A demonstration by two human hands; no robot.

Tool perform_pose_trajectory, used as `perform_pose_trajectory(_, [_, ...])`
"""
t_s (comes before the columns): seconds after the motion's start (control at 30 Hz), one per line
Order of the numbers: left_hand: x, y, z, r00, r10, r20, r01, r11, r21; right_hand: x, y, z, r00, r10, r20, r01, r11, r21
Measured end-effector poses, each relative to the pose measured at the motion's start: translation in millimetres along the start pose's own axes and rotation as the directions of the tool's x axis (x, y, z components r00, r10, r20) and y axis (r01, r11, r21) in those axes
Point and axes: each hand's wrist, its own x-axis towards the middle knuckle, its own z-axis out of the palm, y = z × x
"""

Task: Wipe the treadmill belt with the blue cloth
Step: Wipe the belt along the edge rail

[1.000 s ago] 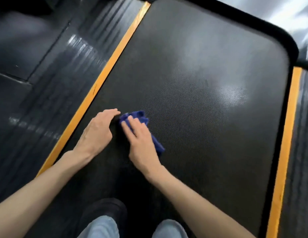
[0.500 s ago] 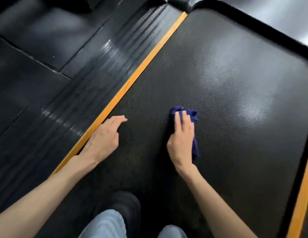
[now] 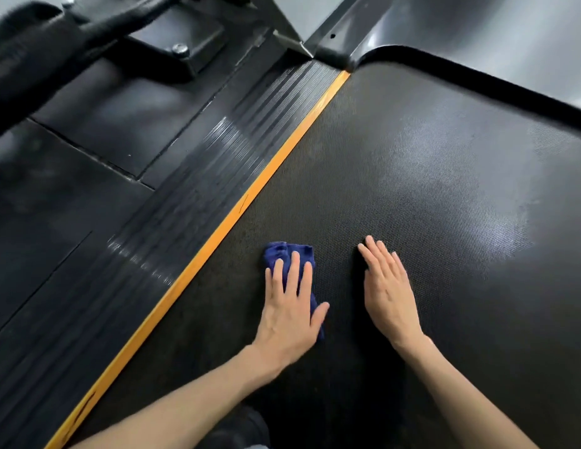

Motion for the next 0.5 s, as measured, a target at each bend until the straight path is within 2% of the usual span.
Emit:
perform_pose_trajectory(0.03, [8.3,-1.7,3.2,1.0,0.028,-0.002,-0.028,0.999,0.029,-1.4,1.7,0.7,1.0,-0.011,0.004,0.011,1.0,-0.021])
perform_pose_trajectory(0.1, [36.4,-14.6,9.5,0.98,0.201,0.001,-0.199,0.973,0.12,-2.1,-0.7,1.6,1.0,0.011,-0.006,-0.011,1.0,-0.024])
perform_pose_trajectory(0.17, [77.5,-35.4,9.5,0.925,0.381,0.01,-0.373,0.901,0.221,-1.9,-2.6,2.3,0.999,0.013,-0.033,-0.014,0.999,-0.029])
perform_pose_trajectory(0.23, [122.5,-51.0,4.9,0.875,0.484,0.025,-0.458,0.809,0.369,-1.2,-1.2,3.3,0.999,0.014,-0.05,-0.015,1.0,-0.022])
perform_pose_trajectory(0.3, [161.2,-53.8,-6.3,0.865,0.498,0.06,-0.461,0.743,0.486,0.8,-1.4,2.3,0.998,0.023,-0.062,-0.023,1.0,-0.003])
perform_pose_trajectory(0.4, [192.6,-42.0,-19.0,0.903,0.408,0.136,-0.414,0.739,0.532,1.4,-3.6,1.2,0.998,0.029,-0.064,-0.029,1.0,-0.004])
perform_pose_trajectory(0.5, [178.1,-29.6,-17.7,0.94,0.338,0.043,-0.304,0.777,0.551,2.3,-1.0,0.7,0.998,0.021,-0.062,-0.022,1.0,-0.004])
